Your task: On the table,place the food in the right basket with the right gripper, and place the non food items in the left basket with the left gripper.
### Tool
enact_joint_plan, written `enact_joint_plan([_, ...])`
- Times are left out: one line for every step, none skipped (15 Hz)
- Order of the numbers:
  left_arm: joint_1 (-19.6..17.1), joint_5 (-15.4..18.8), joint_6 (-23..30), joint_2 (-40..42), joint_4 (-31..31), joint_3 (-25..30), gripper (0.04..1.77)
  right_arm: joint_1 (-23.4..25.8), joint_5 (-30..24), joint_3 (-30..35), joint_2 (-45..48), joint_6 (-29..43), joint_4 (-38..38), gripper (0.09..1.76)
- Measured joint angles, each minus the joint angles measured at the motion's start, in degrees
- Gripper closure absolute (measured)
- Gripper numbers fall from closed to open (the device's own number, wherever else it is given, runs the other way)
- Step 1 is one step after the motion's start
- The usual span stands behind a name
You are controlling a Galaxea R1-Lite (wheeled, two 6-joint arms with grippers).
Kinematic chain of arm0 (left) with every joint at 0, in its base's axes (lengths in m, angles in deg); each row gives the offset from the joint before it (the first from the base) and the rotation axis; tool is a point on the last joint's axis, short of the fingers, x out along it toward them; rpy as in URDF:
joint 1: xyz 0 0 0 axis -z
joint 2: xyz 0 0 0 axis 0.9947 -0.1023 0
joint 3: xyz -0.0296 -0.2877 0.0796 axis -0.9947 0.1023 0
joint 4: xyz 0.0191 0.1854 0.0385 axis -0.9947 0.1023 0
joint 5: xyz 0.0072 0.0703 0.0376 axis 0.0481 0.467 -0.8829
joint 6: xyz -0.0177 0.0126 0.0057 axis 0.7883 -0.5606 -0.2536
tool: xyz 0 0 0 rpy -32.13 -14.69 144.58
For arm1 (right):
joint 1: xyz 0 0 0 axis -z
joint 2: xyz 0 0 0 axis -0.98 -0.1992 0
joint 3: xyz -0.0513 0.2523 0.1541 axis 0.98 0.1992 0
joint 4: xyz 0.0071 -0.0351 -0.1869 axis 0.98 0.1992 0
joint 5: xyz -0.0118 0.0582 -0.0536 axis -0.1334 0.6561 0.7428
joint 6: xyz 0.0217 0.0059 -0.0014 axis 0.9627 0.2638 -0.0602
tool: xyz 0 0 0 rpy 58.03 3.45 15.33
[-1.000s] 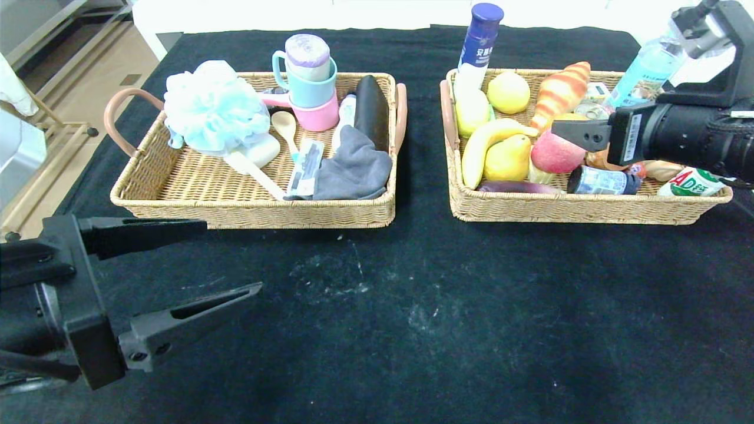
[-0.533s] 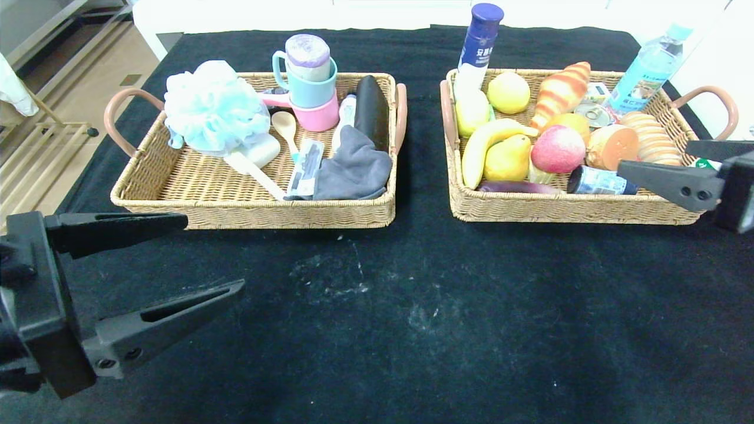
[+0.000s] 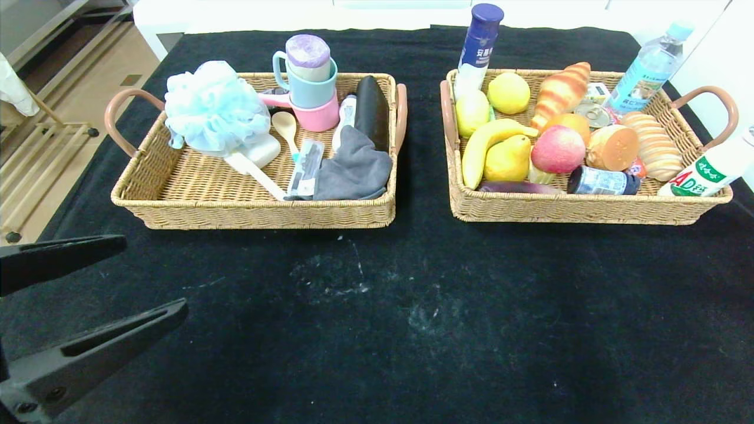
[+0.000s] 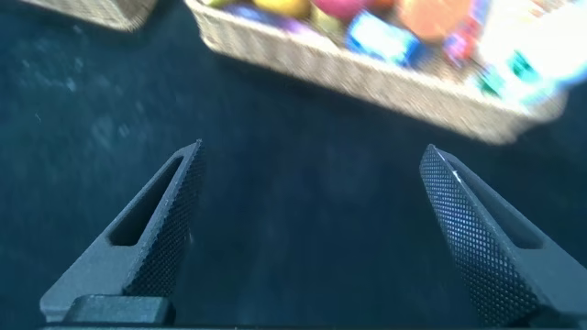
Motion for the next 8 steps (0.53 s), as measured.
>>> enact_joint_plan([0.0,-1.11,0.09,1.84,0.05,0.77,0.09,1.33,-0.07,0.68,3.43,0.09,2.57,0.15])
enact_joint_plan([-0.22,-2.33,0.06,3.74,0.11,1.6,0.09,2.77,-0.07,1.12,6.51,0.13,4.94,0.15])
enact_joint_plan([-1.16,-2.88,0.01,5.42,0.44,2.29,0.09,4.36,-0.1,1.4,9.44,0.18,6.97,0.15])
enact_joint_plan([-2.97,-3.04,0.0,7.44,1.24,3.08,0.09,6.29,-0.1,1.6,12.43,0.18,8.61,0.15])
enact_joint_plan([-4.52,-3.07,0.0,9.29,2.18,3.74,0.09,8.22,-0.12,1.66,15.01,0.18,10.05,0.15])
enact_joint_plan([-6.12,-3.06,0.0,11.61,3.38,4.35,0.09,9.98,-0.21,1.68,17.43,0.2,11.45,0.15])
enact_joint_plan([-7.57,-2.95,0.0,14.01,4.67,4.91,0.09,11.5,-0.28,1.68,19.91,0.2,13.29,0.15])
enact_joint_plan([-8.77,-2.84,0.0,16.09,5.83,5.29,0.09,12.61,-0.32,1.62,22.14,0.18,14.88,0.15])
